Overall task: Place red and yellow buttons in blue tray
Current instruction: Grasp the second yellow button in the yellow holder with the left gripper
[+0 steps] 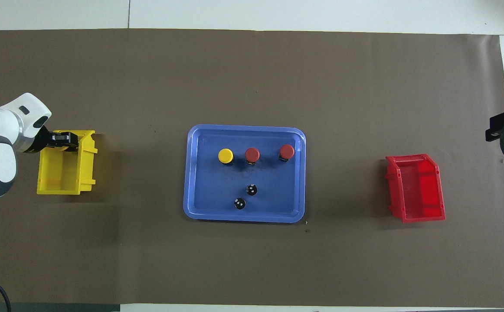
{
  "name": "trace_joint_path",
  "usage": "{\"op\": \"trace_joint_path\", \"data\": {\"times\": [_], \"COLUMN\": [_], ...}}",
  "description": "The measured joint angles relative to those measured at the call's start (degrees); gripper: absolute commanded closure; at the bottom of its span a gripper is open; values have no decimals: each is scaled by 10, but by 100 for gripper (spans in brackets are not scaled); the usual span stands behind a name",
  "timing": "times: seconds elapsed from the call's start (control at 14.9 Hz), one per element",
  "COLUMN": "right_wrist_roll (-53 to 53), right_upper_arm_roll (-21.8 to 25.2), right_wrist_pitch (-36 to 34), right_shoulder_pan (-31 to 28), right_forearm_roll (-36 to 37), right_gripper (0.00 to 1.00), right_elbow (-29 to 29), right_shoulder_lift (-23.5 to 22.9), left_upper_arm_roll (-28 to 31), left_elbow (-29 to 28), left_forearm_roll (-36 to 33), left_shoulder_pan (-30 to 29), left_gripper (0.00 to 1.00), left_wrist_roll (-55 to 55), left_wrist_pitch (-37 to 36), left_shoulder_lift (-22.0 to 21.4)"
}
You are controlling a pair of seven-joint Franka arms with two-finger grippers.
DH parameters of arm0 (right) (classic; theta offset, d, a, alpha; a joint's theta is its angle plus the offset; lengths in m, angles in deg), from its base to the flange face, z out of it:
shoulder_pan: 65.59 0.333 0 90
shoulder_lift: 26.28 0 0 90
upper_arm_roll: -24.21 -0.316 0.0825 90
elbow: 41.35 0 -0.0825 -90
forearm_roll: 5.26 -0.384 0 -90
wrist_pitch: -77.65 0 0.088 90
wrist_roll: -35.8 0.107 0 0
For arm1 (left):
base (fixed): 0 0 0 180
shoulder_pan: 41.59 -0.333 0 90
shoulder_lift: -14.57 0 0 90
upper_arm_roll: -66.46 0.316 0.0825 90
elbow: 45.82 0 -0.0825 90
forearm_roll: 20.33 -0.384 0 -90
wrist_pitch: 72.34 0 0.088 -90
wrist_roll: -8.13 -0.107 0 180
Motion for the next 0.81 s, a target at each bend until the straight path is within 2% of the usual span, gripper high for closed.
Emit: {"op": "trace_joint_path", "data": {"times": [0.34, 0.6, 0.81], "right_wrist_roll": [0, 0, 0], "right_upper_arm_roll": [-3, -4, -4], "right_wrist_pitch": [0, 0, 0], "right_shoulder_pan": [0, 0, 0], "right_forearm_roll": [0, 0, 0], "right_gripper": [0, 0, 0], "right_elbow": [1, 1, 2], "right_shoulder_lift": [1, 1, 1], "left_upper_arm_roll": [1, 1, -1], "left_elbow": [0, 18, 83], "left_forearm_roll": [0, 0, 0], "left_shoulder_pan": [-1, -1, 0], "left_gripper": [91, 93, 93], "left_wrist_roll": [0, 0, 1], "left_wrist_pitch": [3, -11, -114], "left_shoulder_lift": [0, 0, -3]}}
